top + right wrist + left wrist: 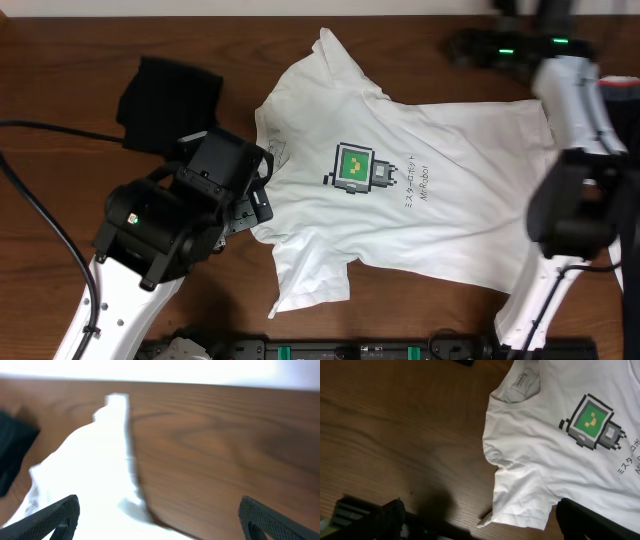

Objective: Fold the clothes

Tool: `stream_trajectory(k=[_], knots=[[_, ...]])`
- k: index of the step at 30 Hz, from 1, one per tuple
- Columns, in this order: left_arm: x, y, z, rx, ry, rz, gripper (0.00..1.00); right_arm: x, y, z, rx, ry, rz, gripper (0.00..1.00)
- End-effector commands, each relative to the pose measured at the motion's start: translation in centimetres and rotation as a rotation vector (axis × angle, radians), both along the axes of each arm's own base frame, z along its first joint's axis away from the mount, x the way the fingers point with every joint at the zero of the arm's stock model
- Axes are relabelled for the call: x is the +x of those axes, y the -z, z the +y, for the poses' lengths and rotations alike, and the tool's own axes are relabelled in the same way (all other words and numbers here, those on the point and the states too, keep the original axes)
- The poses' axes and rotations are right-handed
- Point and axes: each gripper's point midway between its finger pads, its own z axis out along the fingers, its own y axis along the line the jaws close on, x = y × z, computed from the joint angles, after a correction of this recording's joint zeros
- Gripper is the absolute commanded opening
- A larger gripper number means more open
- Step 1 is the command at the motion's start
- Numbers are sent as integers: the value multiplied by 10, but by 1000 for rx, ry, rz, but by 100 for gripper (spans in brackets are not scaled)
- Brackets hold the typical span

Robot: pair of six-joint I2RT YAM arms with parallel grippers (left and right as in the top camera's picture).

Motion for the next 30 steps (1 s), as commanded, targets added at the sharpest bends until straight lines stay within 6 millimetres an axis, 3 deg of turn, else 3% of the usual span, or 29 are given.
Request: stream_trajectory(k=[1,5,8,11,19,25,30], knots=[[2,1,5,22,-17,-3,98,-8,-7,90,-148,-131,-103,99],[2,1,5,22,-17,-3,98,-10,-10,147,-409,-136,-258,99],[2,1,5,22,-17,-3,98,-11,-7,176,-630,-157,-384,99],[2,1,5,22,-17,-3,98,-10,9,193,-780,-187,-445,97],[2,1,5,22,-17,-3,98,0,75,171,-848,-171,-339,80],[2,1,5,22,-17,-3,98,6,88,155,-847,-164,-306,73],[2,1,5,22,-17,-3,98,6,108,154,-769,-230,-267,70]])
